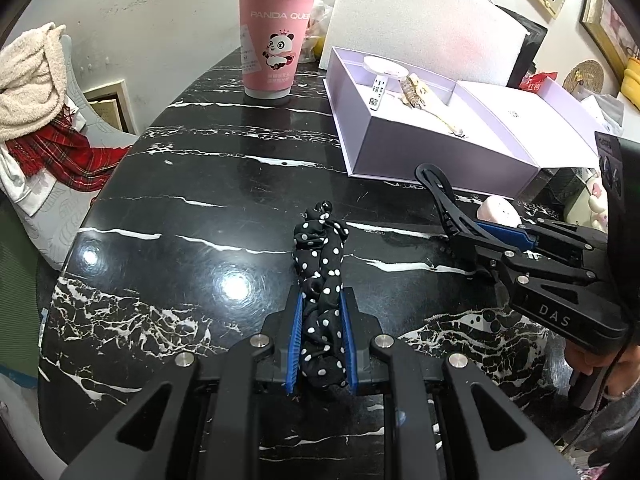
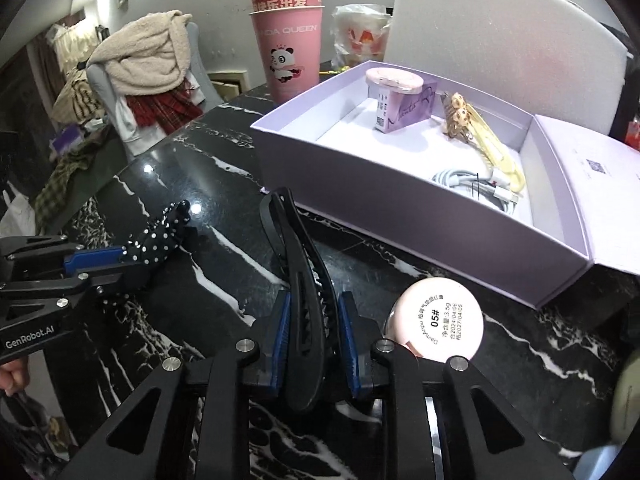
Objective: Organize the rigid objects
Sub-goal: 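Lift the black hair clip with the right tool while the left tool holds the scrunchie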
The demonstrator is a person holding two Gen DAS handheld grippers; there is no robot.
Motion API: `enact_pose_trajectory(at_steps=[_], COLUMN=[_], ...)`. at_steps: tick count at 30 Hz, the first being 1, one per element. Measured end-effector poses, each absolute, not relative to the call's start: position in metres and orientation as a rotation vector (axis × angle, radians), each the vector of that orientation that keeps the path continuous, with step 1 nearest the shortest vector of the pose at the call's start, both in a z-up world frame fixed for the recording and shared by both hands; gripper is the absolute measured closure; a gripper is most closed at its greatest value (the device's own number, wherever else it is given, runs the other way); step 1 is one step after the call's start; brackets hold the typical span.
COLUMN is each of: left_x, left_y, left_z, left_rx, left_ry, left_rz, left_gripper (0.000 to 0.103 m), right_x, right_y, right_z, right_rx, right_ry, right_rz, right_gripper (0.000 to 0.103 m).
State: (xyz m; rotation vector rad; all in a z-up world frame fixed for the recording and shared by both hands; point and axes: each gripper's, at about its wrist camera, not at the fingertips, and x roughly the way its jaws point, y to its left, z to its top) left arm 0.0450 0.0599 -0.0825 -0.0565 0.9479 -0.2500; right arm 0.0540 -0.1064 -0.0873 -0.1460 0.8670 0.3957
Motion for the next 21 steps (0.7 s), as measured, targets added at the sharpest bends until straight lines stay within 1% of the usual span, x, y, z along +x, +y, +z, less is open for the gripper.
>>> enact_pose_trajectory(at_steps=[8,21], left_x=[0.042,0.039], left_y=[0.044,-0.006], left_z=[-0.071,-0.052], left_rx=[-0.028,0.040], left_ry=[0.923,0.891], left_rz=[-0.283,-0.411], left_gripper=[0.085,0.085], right_x=[0.042,0.011], right_y=[-0.112,-0.157], right_z=[-0.076,-0.062], right_rx=[-0.133,-0.005], right_ry=[0.849,0.863], right_rz=[0.388,0.301], right_gripper=[0.080,0.080])
